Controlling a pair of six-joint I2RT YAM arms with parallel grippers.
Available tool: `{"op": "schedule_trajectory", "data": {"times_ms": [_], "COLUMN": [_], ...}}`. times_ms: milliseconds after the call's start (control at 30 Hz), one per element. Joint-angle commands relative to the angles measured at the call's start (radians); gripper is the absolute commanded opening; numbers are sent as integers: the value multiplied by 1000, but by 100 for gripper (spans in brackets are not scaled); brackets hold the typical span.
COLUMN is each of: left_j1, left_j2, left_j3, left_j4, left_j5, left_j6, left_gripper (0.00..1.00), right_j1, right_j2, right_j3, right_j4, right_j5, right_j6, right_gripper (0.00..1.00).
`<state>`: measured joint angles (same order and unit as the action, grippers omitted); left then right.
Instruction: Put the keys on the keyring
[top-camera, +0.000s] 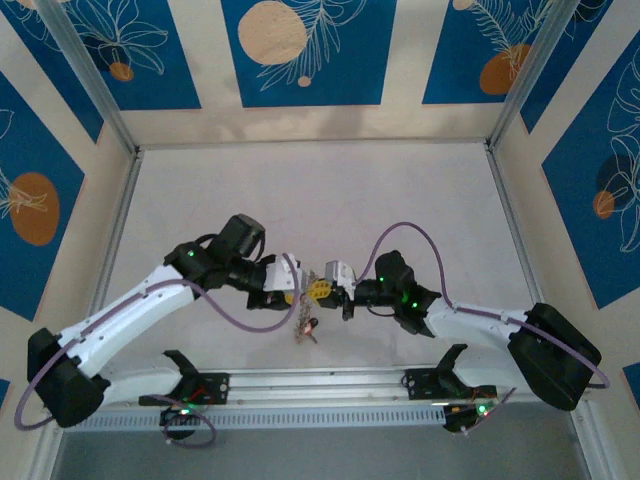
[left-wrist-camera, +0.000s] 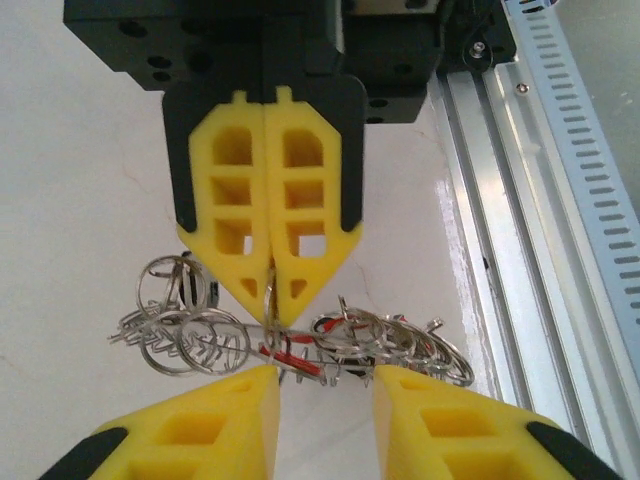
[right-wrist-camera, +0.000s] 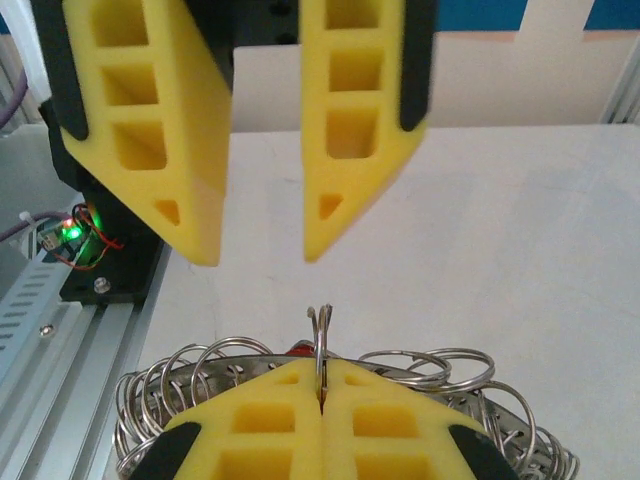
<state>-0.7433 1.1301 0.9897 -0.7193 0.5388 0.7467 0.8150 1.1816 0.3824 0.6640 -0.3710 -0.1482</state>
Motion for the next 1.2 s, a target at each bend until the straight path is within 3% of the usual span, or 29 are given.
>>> {"op": "schedule_trajectory", "data": {"times_ms": [0,300,533,1167], "left_j1": [10,10,10,27], "left_j2": [-36,-44,-50,-117], "left_j3": [-50,-101,-98,-153], "left_j4": [87,221,220,262], "left_j5": [48,86,69,7], "left_j6": [2,-35,-23,-56], "left_gripper": [30,29,24,27], "right_j1": [0,5,24,33], "right_j2": [-21,30,47,91], "right_j3": [-19,-36,-24,-5], "right_j4": [182,279,269,266], "right_j5": [-34,-71,-70,-58], "right_j6": [17,-25,-58,-87], "right_gripper": [0,0,0,0]}}
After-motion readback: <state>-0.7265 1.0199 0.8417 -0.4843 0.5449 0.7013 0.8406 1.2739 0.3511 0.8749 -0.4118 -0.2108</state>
